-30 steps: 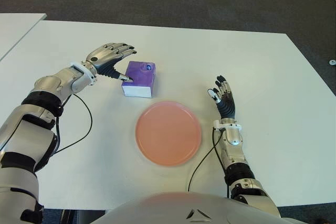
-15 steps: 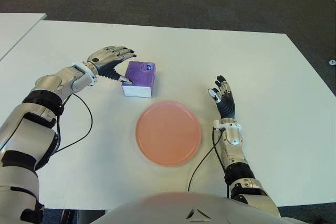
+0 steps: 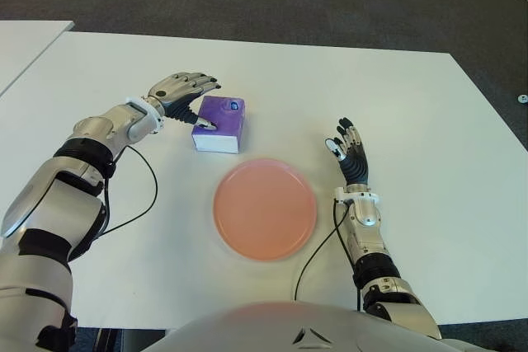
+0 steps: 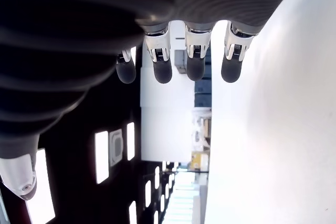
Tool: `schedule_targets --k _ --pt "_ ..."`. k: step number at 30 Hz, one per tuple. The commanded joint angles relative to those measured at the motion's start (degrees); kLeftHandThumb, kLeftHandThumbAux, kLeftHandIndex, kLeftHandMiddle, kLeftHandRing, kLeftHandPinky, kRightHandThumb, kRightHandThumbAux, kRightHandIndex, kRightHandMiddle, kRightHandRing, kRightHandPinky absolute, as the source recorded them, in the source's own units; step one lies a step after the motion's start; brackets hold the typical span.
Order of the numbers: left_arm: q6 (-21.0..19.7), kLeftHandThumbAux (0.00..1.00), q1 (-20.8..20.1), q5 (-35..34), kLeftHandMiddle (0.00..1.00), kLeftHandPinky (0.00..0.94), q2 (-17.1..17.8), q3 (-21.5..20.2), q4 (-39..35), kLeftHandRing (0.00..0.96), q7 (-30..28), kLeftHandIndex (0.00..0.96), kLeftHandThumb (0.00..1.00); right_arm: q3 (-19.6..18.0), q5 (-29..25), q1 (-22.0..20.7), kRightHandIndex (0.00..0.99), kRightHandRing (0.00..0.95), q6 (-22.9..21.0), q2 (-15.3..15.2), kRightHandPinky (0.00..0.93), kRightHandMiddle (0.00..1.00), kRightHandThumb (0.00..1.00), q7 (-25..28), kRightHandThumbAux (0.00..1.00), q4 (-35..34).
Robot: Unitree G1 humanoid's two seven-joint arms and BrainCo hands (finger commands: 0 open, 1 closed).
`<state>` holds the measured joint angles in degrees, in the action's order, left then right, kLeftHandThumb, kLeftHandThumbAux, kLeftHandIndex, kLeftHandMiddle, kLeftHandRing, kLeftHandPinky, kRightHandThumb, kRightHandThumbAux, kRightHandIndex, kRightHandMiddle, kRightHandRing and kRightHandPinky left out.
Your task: Put the tissue paper into the plate.
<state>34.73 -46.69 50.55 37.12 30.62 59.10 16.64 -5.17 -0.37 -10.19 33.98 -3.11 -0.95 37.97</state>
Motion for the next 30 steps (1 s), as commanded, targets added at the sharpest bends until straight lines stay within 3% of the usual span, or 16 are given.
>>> schedule_targets --k 1,25,30 --pt "-1.0 0.320 -0.8 1.1 0.000 0.000 -1.0 1.2 1.2 0.000 2.5 0.000 0.108 0.3 0.7 3.8 0.000 0.000 -1.7 0.1 0.000 0.000 0.034 0.0 0.522 4.4" --pt "-2.7 0.330 -1.8 1.0 0.000 0.000 -3.0 4.7 3.9 0.000 5.5 0.000 0.102 1.5 2.2 4.1 0.000 0.000 -2.0 -1.4 0.000 0.000 0.015 -0.8 0.502 4.5" --pt "-1.6 0.334 -1.2 0.9 0.000 0.000 -1.8 4.8 1.6 0.000 5.4 0.000 0.096 1.6 2.1 4.3 0.000 0.000 -1.8 -1.5 0.000 0.000 0.008 -0.8 0.501 4.4"
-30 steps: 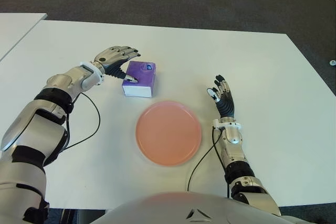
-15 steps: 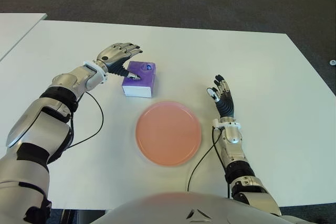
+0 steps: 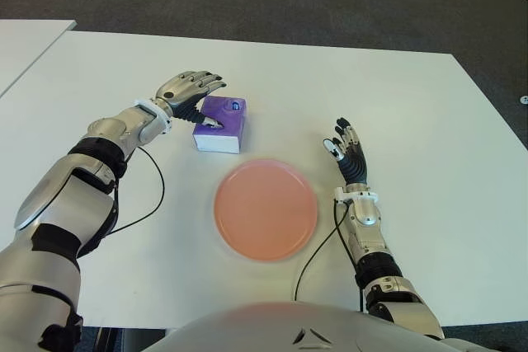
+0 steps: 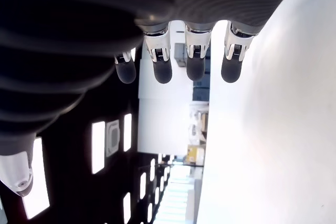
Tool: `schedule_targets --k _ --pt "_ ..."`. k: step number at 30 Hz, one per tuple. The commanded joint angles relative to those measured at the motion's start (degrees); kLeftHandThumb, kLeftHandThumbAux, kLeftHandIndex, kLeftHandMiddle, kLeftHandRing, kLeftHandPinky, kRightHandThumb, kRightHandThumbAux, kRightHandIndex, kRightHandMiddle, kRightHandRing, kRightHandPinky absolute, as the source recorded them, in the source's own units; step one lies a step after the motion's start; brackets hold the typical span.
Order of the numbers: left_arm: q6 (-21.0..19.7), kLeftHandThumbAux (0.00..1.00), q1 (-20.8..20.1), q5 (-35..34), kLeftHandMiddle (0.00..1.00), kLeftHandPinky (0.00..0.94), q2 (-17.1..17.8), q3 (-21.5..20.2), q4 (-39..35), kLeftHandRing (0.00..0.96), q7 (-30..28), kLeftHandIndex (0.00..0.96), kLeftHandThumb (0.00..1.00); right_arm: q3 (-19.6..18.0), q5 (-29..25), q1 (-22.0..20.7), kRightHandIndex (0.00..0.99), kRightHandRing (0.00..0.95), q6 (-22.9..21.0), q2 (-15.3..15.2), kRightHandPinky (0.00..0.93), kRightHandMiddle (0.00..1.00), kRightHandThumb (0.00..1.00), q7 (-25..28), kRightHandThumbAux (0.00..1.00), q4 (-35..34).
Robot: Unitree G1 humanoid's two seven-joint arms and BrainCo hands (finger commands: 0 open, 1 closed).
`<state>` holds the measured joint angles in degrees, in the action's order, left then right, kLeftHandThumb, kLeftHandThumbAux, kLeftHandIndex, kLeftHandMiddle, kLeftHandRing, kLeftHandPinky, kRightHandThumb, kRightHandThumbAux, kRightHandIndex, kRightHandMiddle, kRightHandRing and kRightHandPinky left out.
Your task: Put the tissue paper into the plate.
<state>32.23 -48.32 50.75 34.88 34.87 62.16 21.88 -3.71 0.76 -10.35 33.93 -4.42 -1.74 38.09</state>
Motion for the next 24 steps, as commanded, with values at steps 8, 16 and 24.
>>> schedule_targets --k 8,16,24 --pt "2.8 0.335 1.5 0.4 0.000 0.000 1.8 0.5 -3.8 0.000 -1.2 0.000 0.081 0.2 1.0 4.4 0.000 0.000 -1.6 -0.3 0.000 0.000 0.002 -0.2 0.504 4.7" --pt "5.0 0.339 3.4 0.0 0.000 0.000 2.8 0.5 -5.4 0.000 -2.6 0.000 0.079 0.2 0.8 4.4 0.000 0.000 -1.5 -0.3 0.000 0.000 0.007 0.0 0.507 5.1" --pt "6.8 0.337 3.9 -0.3 0.000 0.000 3.6 0.5 -5.8 0.000 -6.7 0.000 0.073 0.2 0.6 4.4 0.000 0.000 -1.1 -0.1 0.000 0.000 0.009 0.2 0.503 5.5"
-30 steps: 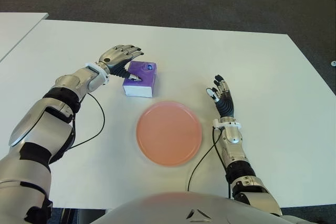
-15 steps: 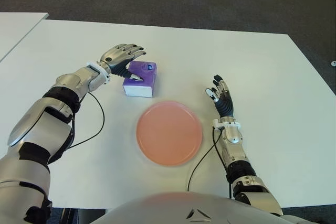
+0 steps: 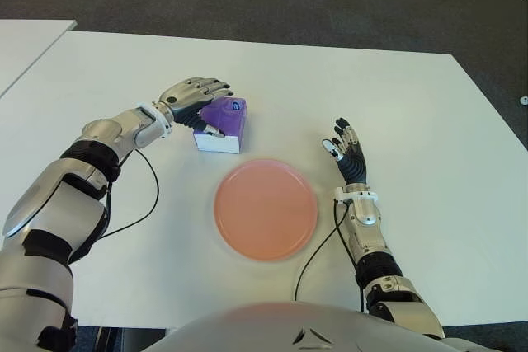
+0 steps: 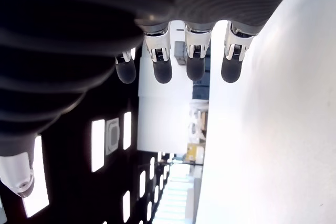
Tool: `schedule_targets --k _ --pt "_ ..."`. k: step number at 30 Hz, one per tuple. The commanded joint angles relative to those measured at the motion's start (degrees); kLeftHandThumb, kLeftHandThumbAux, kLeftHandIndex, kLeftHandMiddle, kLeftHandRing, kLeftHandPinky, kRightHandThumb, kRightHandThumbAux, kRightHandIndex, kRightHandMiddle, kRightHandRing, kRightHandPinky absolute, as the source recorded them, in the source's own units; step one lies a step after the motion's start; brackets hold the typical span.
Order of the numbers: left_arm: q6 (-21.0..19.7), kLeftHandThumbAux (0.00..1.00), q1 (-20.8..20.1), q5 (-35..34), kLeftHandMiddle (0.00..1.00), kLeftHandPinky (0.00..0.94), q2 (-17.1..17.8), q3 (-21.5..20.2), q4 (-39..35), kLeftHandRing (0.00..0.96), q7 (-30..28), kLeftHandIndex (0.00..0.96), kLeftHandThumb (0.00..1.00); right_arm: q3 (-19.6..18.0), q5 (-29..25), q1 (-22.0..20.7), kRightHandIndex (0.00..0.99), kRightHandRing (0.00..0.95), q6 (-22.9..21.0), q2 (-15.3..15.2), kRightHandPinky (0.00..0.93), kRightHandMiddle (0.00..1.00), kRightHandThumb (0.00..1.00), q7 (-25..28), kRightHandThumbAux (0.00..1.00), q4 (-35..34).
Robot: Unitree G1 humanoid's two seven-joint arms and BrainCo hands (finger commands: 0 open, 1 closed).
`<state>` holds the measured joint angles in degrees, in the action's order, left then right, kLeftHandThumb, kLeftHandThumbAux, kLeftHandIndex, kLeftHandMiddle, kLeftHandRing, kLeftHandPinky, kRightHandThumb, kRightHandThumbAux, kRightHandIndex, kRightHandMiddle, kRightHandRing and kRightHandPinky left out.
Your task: Put the tissue paper into the plate.
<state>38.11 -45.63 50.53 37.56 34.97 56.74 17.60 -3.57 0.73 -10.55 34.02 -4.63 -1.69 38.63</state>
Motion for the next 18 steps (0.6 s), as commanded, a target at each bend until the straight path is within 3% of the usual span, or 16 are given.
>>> schedule_targets --k 1,9,18 --pt "1.3 0.338 1.3 -0.2 0.000 0.000 1.1 0.2 -0.6 0.000 -2.7 0.000 0.072 0.0 0.6 4.6 0.000 0.000 -1.2 0.1 0.000 0.000 0.009 0.2 0.502 5.0" --pt "4.2 0.341 3.9 -3.5 0.000 0.000 4.5 -2.9 -8.0 0.000 -7.3 0.000 0.076 0.1 0.5 4.8 0.000 0.000 -1.1 0.0 0.000 0.000 0.006 0.6 0.500 5.1" --pt "4.9 0.347 7.0 -6.9 0.000 0.000 5.5 -6.2 -14.1 0.000 -10.9 0.000 0.092 0.0 0.1 4.6 0.000 0.000 -1.3 -0.1 0.000 0.000 0.006 1.4 0.517 5.9"
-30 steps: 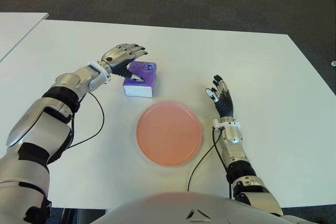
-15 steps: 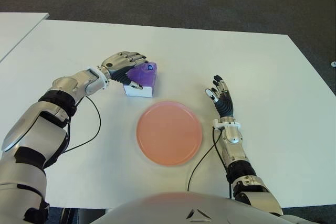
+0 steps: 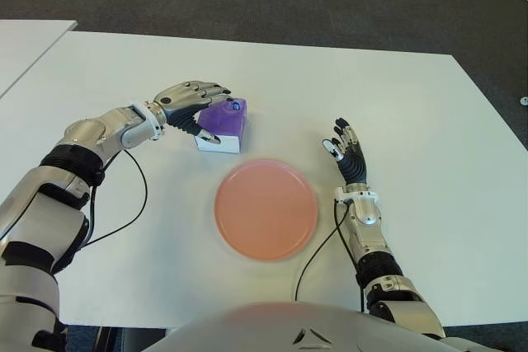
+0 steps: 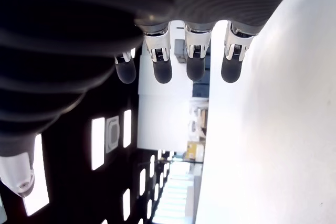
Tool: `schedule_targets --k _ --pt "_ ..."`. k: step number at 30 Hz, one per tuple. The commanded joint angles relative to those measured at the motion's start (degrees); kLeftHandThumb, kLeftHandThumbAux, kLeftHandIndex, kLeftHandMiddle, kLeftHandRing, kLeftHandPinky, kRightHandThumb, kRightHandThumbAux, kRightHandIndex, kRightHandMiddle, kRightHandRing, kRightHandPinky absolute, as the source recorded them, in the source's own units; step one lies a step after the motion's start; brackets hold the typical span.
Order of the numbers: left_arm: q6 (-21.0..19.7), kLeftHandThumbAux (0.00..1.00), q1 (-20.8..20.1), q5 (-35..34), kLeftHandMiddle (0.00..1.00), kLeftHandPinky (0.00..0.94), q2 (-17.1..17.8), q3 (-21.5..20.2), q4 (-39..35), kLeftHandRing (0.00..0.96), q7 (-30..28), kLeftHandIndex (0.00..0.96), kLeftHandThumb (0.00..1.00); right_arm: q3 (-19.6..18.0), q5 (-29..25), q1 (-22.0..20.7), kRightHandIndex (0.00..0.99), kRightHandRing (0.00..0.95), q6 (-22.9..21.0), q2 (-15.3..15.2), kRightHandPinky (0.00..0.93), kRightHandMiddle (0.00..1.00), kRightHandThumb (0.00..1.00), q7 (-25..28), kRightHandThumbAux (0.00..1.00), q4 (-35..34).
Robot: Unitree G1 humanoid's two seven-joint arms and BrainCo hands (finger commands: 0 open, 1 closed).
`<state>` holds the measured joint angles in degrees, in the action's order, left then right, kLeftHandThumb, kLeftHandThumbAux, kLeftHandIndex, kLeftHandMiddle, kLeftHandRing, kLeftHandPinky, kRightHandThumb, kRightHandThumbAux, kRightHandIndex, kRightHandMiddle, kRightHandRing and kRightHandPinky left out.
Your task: Put the tissue paper into the plate.
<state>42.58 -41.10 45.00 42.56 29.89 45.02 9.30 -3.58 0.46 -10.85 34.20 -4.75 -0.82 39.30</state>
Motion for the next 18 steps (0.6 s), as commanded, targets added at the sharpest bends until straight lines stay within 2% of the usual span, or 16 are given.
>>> schedule_targets --k 1,5,9,18 --pt "0.4 0.347 3.0 -2.1 0.000 0.000 0.5 -1.6 -3.3 0.000 -3.3 0.000 0.092 0.0 0.4 4.8 0.000 0.000 -1.4 0.0 0.000 0.000 0.006 0.5 0.518 5.3" --pt "0.5 0.346 4.8 -5.3 0.000 0.000 0.5 -3.2 -6.5 0.000 -7.4 0.000 0.105 0.1 0.7 4.4 0.000 0.000 -1.3 0.0 0.000 0.000 0.003 0.3 0.509 5.8" --pt "-0.9 0.338 5.8 -5.3 0.000 0.000 0.4 -3.7 -7.4 0.000 -9.6 0.000 0.104 0.3 1.0 4.2 0.000 0.000 -0.9 0.0 0.000 0.000 0.002 0.1 0.497 6.2" --pt "-4.3 0.335 4.2 -0.5 0.000 0.000 -1.2 -3.2 -3.5 0.000 -4.9 0.000 0.092 0.5 1.4 4.0 0.000 0.000 -0.4 -0.2 0.000 0.000 0.001 -0.4 0.509 7.1"
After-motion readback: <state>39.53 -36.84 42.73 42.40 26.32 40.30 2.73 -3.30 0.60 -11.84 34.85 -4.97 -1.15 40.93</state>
